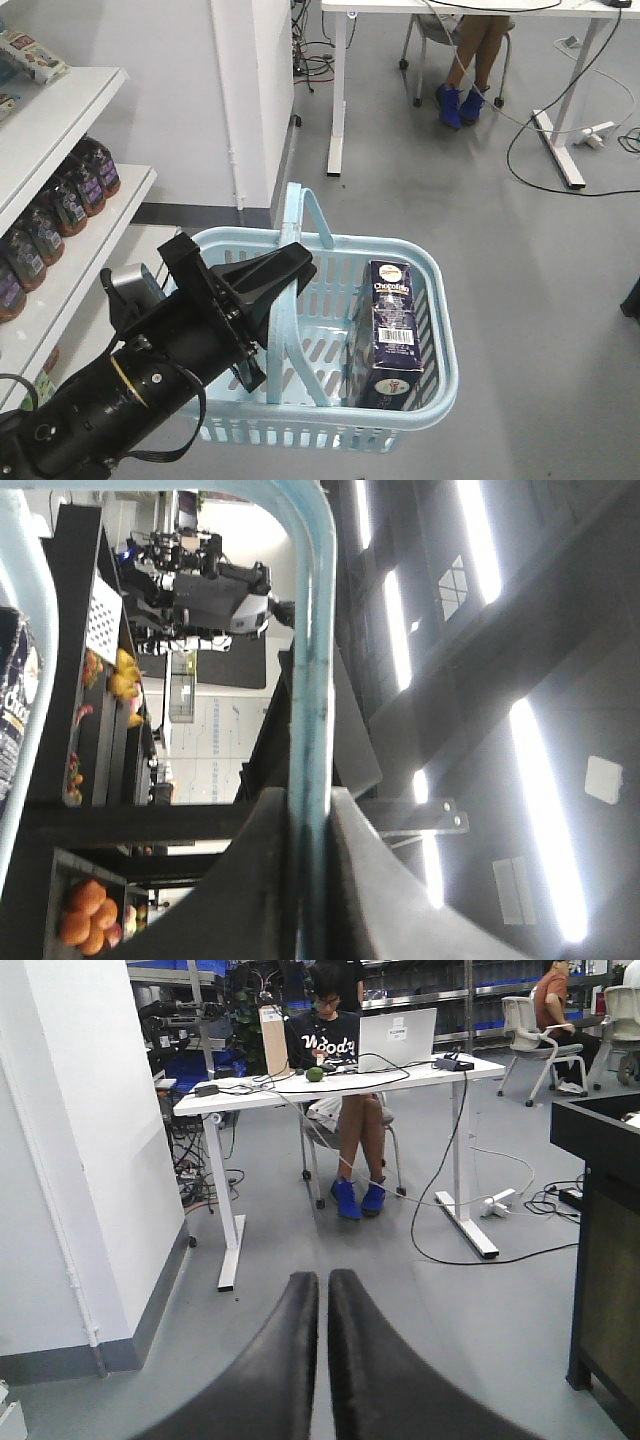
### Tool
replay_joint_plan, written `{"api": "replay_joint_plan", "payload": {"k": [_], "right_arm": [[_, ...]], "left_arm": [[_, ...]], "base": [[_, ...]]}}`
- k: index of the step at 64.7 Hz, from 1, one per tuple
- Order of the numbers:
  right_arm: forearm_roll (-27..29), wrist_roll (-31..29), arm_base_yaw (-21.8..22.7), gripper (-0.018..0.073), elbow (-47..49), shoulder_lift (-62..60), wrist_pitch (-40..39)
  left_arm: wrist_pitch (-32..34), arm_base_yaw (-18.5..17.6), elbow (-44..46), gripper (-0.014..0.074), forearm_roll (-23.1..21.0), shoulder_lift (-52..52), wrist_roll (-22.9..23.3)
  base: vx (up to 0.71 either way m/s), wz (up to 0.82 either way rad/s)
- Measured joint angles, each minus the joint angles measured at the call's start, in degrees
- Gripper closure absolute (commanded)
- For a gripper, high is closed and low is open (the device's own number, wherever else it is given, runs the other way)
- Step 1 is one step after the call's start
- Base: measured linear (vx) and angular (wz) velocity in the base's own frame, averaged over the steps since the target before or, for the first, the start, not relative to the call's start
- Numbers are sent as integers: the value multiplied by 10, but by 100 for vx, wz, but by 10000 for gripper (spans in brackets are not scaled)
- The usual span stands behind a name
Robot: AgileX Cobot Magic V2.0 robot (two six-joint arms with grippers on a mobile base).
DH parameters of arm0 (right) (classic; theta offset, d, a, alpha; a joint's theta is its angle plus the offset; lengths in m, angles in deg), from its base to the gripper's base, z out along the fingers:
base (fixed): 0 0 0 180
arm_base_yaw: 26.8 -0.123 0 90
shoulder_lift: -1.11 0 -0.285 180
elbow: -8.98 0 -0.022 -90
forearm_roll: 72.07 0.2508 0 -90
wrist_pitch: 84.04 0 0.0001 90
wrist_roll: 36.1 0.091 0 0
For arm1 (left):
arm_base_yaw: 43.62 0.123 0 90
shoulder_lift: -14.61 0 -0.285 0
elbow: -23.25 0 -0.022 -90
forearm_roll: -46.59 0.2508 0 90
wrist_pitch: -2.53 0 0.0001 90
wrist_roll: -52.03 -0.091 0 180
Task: Left arm holds basket, right arm returns cookies
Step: 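Hold the basket with the left gripper while driving across the open floor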
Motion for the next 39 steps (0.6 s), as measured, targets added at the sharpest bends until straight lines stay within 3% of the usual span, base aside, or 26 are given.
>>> {"api": "replay_joint_plan", "payload": {"k": [39], "right_arm": [[0,0,0,565,0,0,0]], "left_arm": [[0,0,0,596,0,0,0]], "base": [[35,12]]}}
